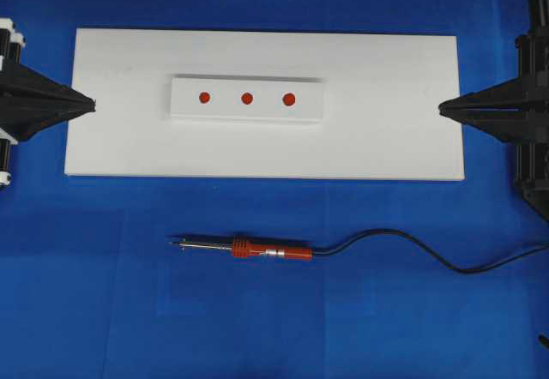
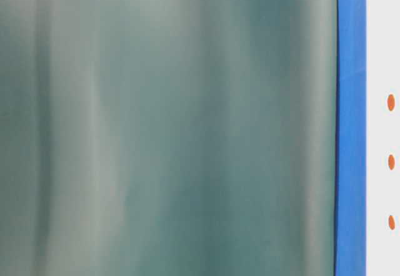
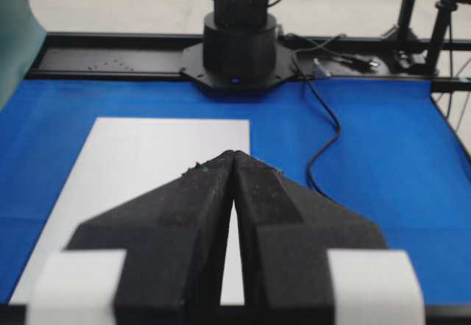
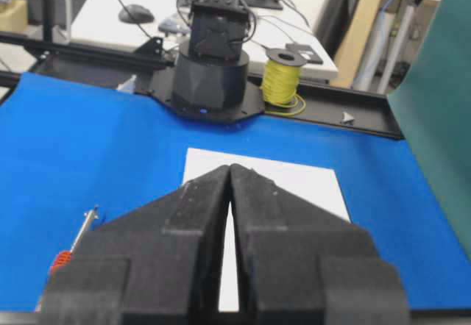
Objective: Touch the tip of the soldering iron to the mark.
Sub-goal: 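Move the right gripper down over the red soldering iron handle, then close the right gripper on the red handle and lift the iron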
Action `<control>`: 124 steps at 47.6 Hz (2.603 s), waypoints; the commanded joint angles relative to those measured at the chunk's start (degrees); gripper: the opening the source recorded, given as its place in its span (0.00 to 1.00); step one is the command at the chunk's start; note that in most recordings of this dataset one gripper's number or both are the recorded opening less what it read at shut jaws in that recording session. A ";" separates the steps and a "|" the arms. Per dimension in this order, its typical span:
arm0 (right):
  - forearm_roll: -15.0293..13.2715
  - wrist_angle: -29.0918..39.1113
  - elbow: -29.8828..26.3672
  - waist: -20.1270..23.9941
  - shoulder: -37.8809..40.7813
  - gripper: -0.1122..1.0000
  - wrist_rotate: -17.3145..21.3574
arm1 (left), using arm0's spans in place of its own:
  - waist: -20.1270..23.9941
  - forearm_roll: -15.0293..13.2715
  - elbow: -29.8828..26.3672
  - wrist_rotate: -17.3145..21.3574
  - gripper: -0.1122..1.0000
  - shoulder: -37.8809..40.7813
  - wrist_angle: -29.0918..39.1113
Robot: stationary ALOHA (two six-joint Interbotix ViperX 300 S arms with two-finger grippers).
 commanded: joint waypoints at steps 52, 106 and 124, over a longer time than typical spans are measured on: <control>2.20 -0.18 -14.24 9.93 30.76 0.87 10.02 | -0.18 0.00 0.00 0.00 0.10 -0.18 -0.35; 22.59 -9.58 -31.64 17.58 72.42 0.86 9.84 | -0.26 0.09 1.14 0.35 0.10 -0.26 -0.70; 22.85 -9.67 -32.87 17.58 75.41 0.85 9.76 | -0.18 0.00 1.32 0.35 0.10 -0.26 -0.79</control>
